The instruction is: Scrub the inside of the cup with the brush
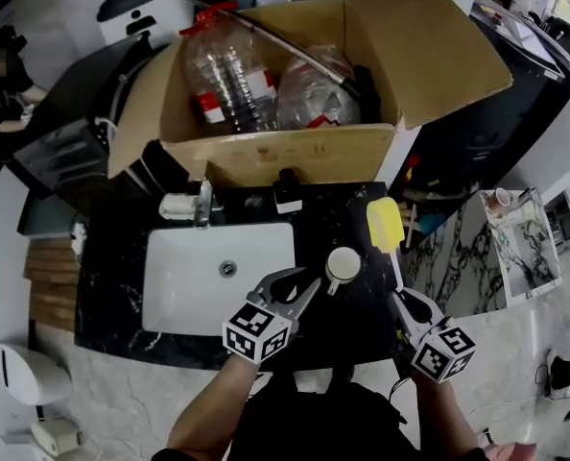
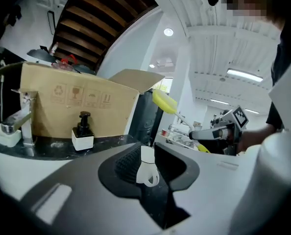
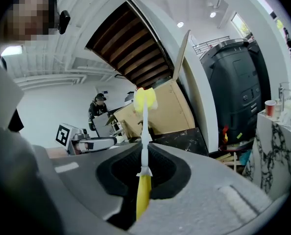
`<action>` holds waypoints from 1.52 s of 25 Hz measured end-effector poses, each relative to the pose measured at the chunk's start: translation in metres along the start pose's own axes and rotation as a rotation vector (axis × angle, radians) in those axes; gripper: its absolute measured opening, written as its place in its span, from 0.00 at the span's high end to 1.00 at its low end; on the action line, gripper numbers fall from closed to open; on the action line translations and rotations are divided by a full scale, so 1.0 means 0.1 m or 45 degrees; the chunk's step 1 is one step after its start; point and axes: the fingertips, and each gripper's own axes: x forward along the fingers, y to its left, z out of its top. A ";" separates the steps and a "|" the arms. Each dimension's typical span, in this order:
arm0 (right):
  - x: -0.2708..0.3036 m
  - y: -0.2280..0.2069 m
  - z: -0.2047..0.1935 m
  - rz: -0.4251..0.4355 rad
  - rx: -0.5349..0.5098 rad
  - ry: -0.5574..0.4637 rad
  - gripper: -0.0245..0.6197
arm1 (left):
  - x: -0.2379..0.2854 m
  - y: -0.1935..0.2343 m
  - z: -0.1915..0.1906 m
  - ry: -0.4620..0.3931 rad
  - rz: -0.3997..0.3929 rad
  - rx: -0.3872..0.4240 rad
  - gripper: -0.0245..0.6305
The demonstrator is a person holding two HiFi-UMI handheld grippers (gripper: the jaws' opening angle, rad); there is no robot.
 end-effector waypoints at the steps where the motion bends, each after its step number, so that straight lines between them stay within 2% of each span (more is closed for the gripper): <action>1: 0.03 0.01 0.00 -0.036 0.008 -0.002 0.91 | 0.03 0.01 -0.03 0.018 -0.055 0.003 0.79; 6: 0.06 0.11 -0.03 -0.167 0.035 -0.025 0.91 | 0.17 -0.06 -0.31 0.148 -0.319 0.008 0.69; 10: 0.02 0.17 -0.11 -0.218 0.058 -0.025 0.91 | 0.29 -0.14 -0.54 0.242 -0.424 0.053 0.65; 19: -0.01 0.08 -0.24 -0.244 0.085 0.015 0.91 | 0.47 -0.29 -0.82 0.347 -0.538 0.085 0.65; 24: -0.02 0.02 -0.34 -0.222 0.093 0.048 0.91 | 0.56 -0.32 -0.94 0.394 -0.543 0.100 0.68; 28: -0.04 0.00 -0.34 -0.205 0.052 0.078 0.91 | 0.61 -0.38 -0.99 0.409 -0.578 0.097 0.71; 33: -0.13 -0.07 -0.30 -0.205 0.029 0.090 0.91 | 0.64 -0.42 -0.98 0.399 -0.585 0.118 0.83; 36: -0.19 -0.10 -0.28 -0.208 0.021 0.089 0.91 | 0.66 -0.46 -0.99 0.402 -0.582 0.157 0.83; 38: -0.21 -0.11 -0.28 -0.208 0.018 0.092 0.91 | 0.67 -0.53 -1.00 0.404 -0.590 0.202 0.74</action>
